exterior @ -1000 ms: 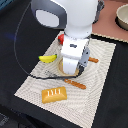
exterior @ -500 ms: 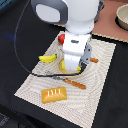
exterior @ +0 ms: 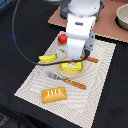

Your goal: Interact with the objects in diverse but meaningful ways.

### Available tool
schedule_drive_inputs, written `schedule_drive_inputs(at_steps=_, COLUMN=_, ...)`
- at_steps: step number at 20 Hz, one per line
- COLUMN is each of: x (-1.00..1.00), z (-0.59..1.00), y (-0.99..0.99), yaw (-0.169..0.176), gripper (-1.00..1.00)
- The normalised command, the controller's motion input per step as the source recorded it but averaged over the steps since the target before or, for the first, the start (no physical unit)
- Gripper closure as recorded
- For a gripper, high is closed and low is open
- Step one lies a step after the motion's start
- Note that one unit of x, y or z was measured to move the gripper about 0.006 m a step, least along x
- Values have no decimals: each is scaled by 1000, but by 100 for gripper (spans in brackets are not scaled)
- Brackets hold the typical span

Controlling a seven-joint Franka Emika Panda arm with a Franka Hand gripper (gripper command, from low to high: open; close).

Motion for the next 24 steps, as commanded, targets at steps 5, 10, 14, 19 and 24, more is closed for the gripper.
schedule_drive_inputs(at_steps=5, x=-1000, z=0, y=5, yaw=0, gripper=-100)
schedule_drive_inputs(at_steps=10, x=-971, z=142, y=350, yaw=0, gripper=-100)
schedule_drive_inputs(at_steps=14, x=-689, z=192, y=749, yaw=35, gripper=-100)
schedule_drive_inputs(at_steps=19, x=-355, z=-27, y=599, yaw=79, gripper=-100)
schedule_drive_inputs(at_steps=24, x=-199, z=-258, y=105, yaw=102, gripper=-100)
